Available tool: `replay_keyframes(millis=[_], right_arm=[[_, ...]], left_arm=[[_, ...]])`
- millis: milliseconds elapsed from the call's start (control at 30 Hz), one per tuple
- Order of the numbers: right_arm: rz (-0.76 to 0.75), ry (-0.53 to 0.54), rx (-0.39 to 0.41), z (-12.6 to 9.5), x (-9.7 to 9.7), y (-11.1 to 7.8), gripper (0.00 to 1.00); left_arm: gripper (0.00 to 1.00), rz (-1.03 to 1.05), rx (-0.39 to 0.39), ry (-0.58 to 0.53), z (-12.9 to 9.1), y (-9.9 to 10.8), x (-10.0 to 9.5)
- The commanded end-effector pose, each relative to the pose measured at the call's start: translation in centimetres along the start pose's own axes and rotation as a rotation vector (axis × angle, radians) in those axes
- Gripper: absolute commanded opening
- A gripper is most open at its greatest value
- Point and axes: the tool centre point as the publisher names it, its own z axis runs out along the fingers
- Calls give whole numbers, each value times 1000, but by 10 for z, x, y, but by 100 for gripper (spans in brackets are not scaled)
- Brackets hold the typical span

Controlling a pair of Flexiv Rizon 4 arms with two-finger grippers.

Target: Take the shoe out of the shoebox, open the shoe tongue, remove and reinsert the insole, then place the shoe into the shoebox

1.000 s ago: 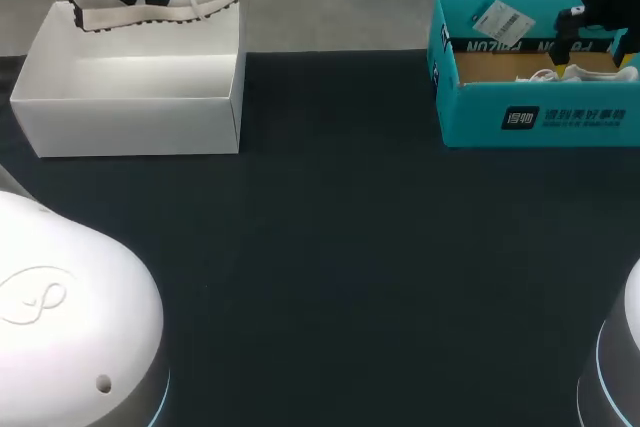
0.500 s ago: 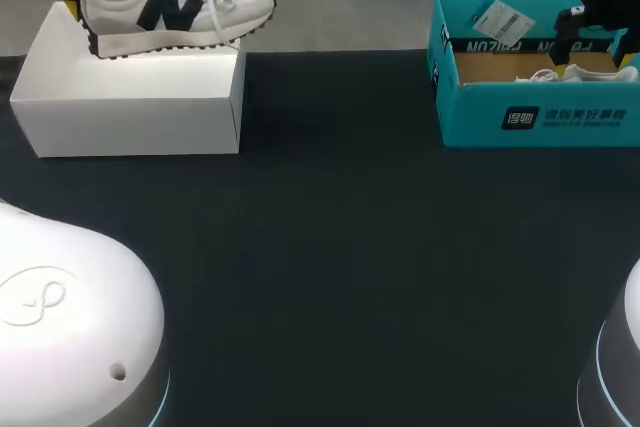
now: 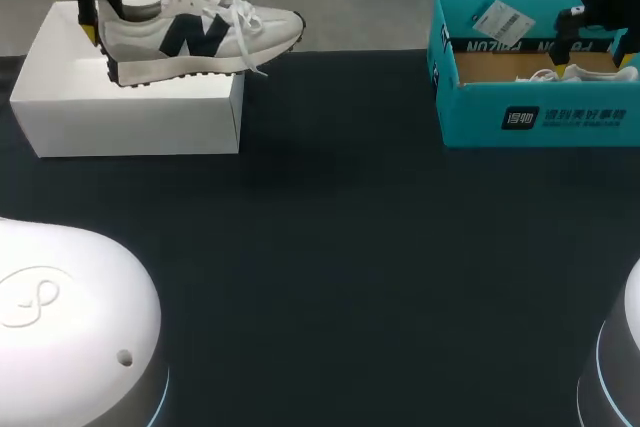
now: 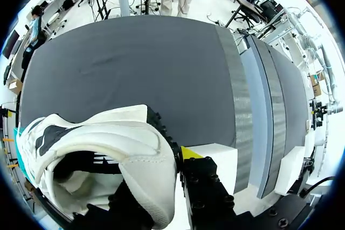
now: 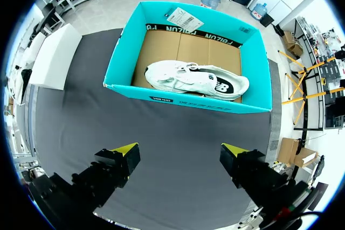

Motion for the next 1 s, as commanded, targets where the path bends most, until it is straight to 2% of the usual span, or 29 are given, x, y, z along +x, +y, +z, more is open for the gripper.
replay_keyframes(millis=[33,233,467,733,1000], right_arm=[[1,0,-3,1,0,-1,100],[1,0,-3,1,0,-1,100],[1,0,-3,1,0,-1,100],[1,0,-3,1,0,-1,100],[1,0,-3,1,0,-1,100]], left_arm=[[0,9,-392,4,1,-20,-7],[0,20,-360,8,6,-35,-23],[0,57,-316,3,13,-60,-50],[0,74,-303,-12,19,-87,-79],[0,95,-286,-21,20,-108,-96]])
